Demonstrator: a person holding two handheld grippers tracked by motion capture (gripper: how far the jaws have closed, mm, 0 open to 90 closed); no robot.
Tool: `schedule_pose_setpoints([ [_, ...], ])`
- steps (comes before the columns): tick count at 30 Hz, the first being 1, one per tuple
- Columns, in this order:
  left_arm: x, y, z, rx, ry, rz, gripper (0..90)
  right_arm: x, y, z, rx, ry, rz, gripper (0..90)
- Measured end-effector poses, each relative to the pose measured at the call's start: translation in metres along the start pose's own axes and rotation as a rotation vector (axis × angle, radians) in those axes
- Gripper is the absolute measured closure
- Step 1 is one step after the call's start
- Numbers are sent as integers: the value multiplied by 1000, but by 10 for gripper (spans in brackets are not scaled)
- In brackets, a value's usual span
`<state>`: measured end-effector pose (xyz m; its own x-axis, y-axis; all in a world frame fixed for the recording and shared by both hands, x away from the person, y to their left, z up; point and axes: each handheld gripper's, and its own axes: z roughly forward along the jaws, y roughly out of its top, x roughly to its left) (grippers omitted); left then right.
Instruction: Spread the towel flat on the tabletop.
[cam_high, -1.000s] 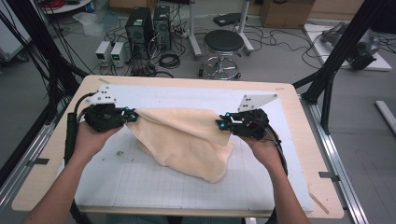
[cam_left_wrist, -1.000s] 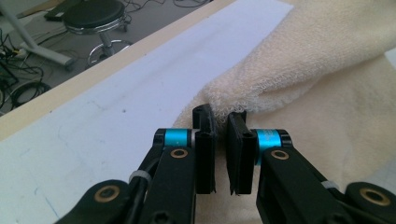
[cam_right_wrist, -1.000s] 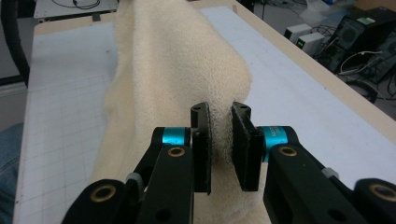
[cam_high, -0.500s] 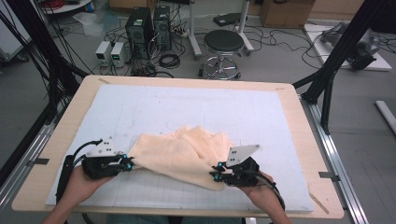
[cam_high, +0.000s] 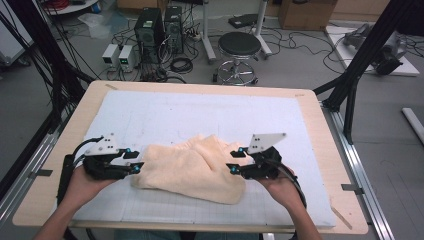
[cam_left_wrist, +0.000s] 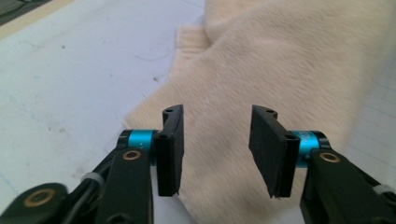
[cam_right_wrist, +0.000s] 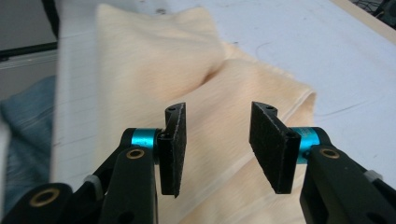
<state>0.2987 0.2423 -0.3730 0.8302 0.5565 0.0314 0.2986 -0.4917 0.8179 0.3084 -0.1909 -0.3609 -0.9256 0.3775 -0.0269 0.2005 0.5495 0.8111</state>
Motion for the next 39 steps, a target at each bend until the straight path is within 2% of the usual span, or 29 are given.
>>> schedule_pose_setpoints([
  [1, 7, 3, 12, -9, 7, -13, 513, -11, 4, 14, 12, -9, -10, 556],
  [3, 13, 3, 24, -5, 1, -23, 488, -21, 7, 28, 25, 8, 8, 539],
  [5, 16, 2, 30, 7, 7, -27, 445, -30, 8, 44, 46, 22, 25, 520],
  [6, 22, -1, 41, 47, 4, -43, 426, -33, 7, 52, 70, 35, 32, 513],
  [7, 22, -1, 41, 47, 4, -43, 422, -34, 6, 60, 81, 43, 30, 513],
  [9, 29, -7, 52, 88, -17, -78, 425, -38, 3, 75, 111, 54, 32, 529],
  [10, 29, -7, 52, 88, -17, -78, 450, -39, 1, 80, 128, 55, 41, 553],
  [11, 31, -12, 60, 116, -84, -107, 529, -40, -2, 87, 159, 66, 49, 592],
  [12, 29, -15, 65, 153, -110, -109, 597, -41, -4, 92, 175, 77, 55, 645],
  [13, 29, -15, 65, 153, -110, -109, 665, -41, -6, 97, 203, 100, 66, 706],
  [15, 25, -16, 70, 190, -112, -93, 787, -40, -7, 98, 206, 114, 73, 826],
  [16, 22, -13, 69, 180, -100, -83, 846, -40, -5, 97, 205, 110, 62, 850],
  [17, 22, -13, 69, 180, -100, -83, 859, -40, -5, 97, 205, 110, 62, 850],
  [20, 25, -11, 65, 173, -92, -100, 871, -40, -2, 87, 185, 85, 56, 862],
  [21, 26, -10, 63, 153, -87, -111, 871, -41, 1, 71, 136, 53, 66, 863],
  [22, 30, -6, 56, 103, -76, -139, 872, -42, 3, 63, 112, 38, 74, 864],
  [23, 30, -6, 56, 103, -76, -139, 873, -42, 3, 63, 112, 38, 74, 864],
  [24, 35, 2, 48, 56, -62, -161, 873, -45, 8, 47, 74, 4, 81, 864],
  [25, 35, 2, 48, 56, -62, -161, 874, -45, 8, 47, 74, 4, 81, 864],
  [26, 37, 7, 44, 30, -52, -173, 874, -49, 13, 31, 42, -55, 75, 865],
  [27, 39, 18, 36, -2, -28, -169, 874, -51, 16, 22, 23, -73, 78, 865],
  [28, 39, 18, 36, -2, -28, -169, 874, -53, 18, 14, 5, -96, 78, 865],
  [29, 41, 29, 28, -44, -12, -168, 874, -55, 21, 5, -4, -119, 77, 865],
  [30, 41, 34, 24, -63, -8, -166, 874, -57, 23, -2, -14, -133, 67, 865],
  [31, 41, 34, 24, -63, -8, -166, 874, -57, 23, -2, -14, -133, 67, 865],
  [33, 39, 41, 16, -98, -3, -154, 874, -55, 27, -23, -42, -168, 59, 865],
  [34, 37, 42, 12, -104, -6, -146, 873, -53, 26, -28, -47, -170, 55, 864],
  [37, 27, 38, 5, -72, -9, -110, 873, -46, 21, -34, -31, -174, 44, 864],
  [39, 17, 25, 3, -43, -18, -92, 873, -30, 2, -36, -2, -156, 42, 862],
])
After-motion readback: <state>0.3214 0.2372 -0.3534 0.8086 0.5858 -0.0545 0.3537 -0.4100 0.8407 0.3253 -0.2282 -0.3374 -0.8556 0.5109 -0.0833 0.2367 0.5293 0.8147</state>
